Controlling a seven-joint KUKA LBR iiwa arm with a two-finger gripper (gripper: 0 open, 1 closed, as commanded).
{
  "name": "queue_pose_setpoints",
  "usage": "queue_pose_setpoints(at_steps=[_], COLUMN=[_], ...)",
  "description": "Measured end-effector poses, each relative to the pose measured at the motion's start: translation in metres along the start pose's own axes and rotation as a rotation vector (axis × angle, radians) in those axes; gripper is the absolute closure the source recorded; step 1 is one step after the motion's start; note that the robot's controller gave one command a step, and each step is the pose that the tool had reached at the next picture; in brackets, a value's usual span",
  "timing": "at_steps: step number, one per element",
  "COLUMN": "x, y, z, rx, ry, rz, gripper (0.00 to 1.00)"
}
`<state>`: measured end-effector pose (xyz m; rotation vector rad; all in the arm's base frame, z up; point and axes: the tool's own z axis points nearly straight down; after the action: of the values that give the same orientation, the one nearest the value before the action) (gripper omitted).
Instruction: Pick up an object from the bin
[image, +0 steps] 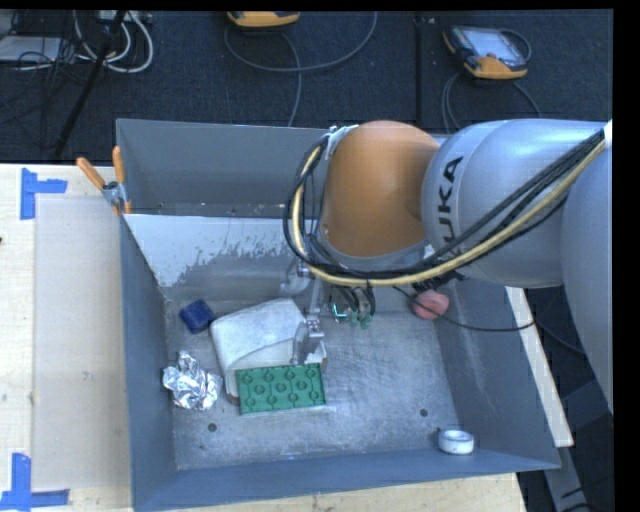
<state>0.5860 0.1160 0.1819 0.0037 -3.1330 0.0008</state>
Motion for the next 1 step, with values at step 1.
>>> queue_pose_setpoints(at_steps=[1], x=[-0.014], y=[-0.0051], z=[0.0815], rx=[-0.002], ry=[-0.018], rz=[-0.017], gripper=[0.0])
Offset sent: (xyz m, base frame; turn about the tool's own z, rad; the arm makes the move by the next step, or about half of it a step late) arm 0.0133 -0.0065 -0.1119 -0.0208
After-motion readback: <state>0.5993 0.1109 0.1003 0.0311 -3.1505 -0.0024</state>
